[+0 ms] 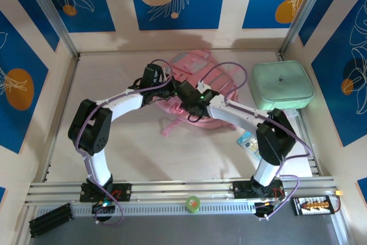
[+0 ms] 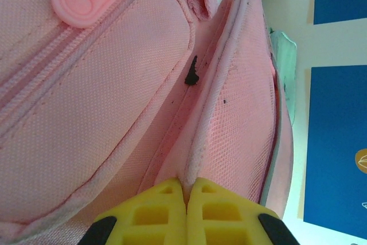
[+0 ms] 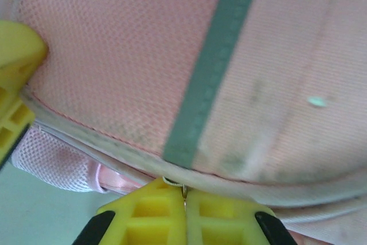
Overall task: Pack the student bag
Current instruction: Zip the student bag at the center of the table.
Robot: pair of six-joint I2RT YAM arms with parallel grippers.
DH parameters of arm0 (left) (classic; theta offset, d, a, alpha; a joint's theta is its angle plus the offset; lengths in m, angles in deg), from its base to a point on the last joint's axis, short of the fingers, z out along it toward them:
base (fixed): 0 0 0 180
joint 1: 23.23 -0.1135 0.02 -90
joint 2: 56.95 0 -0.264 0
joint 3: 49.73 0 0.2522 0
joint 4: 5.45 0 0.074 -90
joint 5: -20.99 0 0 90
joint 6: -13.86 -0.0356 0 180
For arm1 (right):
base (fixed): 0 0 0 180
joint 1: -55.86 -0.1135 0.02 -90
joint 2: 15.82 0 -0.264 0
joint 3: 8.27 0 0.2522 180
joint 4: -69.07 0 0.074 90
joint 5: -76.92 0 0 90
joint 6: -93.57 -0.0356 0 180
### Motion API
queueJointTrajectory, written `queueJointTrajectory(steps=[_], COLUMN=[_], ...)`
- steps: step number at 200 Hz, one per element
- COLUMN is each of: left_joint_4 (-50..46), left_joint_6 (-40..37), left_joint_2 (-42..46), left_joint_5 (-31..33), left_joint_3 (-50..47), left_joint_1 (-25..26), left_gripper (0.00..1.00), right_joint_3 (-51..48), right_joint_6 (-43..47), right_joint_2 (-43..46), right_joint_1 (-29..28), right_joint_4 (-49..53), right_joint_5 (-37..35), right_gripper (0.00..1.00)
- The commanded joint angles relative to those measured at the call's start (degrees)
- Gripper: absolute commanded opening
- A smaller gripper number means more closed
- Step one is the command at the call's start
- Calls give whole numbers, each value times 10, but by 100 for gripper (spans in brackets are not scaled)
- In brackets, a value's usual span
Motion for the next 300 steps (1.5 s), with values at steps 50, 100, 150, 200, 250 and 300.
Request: queueJointTrajectory(steps=[50, 100, 150, 200, 250, 300], left_joint_4=[-11, -21, -23, -35, -26, -39], left_joint_6=[-37, -45, -48, -61, -74, -101], left_joint_2=[13, 17, 16, 13, 7, 64], left_joint_5=[-12, -20, -21, -12, -12, 8], left_joint_3=[34, 35, 37, 38, 13, -28], left_joint_1=[-14, -13, -13, -20, -51, -90], left_gripper=[0, 0, 0, 0, 0, 28], right_joint_3=[-160, -150, -156, -174, -175, -91], right_joint_6=[114, 267, 293, 292, 443, 541], right_joint_2=[141, 128, 119, 142, 181, 120], right_joint_1=[31, 59, 63, 87, 160, 100], right_joint_4=[7, -53, -83, -65, -85, -72], right_joint_5=[-48, 41, 67, 37, 197, 299], right_gripper=[6, 20, 30, 8, 0, 0])
